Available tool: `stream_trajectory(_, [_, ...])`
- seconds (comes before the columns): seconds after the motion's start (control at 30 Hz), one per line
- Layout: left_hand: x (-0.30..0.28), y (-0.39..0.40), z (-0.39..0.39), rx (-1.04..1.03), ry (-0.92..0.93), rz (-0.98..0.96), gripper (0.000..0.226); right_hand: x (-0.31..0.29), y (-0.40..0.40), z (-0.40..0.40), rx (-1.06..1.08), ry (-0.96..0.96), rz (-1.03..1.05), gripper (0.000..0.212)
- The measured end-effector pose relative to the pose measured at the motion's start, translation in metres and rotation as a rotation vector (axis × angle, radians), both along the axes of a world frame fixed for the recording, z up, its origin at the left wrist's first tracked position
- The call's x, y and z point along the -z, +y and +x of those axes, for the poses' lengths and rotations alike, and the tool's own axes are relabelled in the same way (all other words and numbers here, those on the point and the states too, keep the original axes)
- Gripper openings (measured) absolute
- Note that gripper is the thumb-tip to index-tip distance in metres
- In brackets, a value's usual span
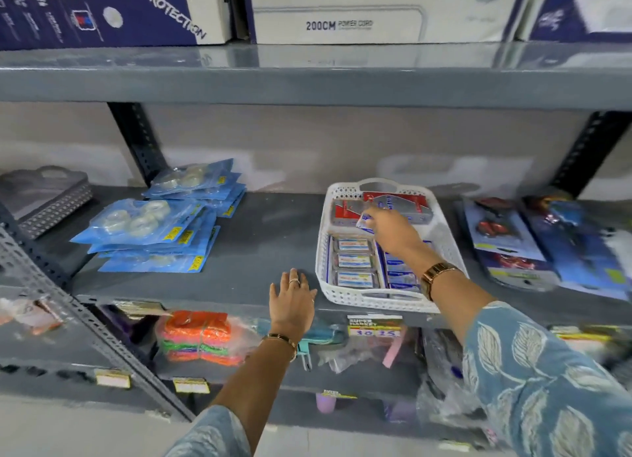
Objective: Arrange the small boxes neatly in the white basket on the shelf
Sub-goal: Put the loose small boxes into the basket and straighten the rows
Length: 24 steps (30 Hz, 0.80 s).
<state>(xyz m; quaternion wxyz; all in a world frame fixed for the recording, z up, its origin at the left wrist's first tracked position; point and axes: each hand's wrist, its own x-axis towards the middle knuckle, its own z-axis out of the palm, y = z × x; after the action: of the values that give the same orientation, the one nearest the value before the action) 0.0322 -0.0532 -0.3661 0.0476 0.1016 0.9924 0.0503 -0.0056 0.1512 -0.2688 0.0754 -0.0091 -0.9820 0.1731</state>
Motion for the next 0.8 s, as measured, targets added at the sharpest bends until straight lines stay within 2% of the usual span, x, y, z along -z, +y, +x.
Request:
stream_trajectory(0.17, [0.000,0.009,0.015,0.027,0.007,0.011,0.050,0.006,0.028,0.035,0.026,-0.096,-0.015,0.030])
stream_trajectory(0.4, [-0.001,0.019,0.031,0.026,0.014,0.020,0.050,0.014,0.054,0.068,0.063,-0.260,0.130,0.041])
stream_trajectory(0.8, [-0.001,0.019,0.046,0.058,0.005,-0.061,0.062,0.015,0.052,0.083,0.118,-0.493,0.190,0.026])
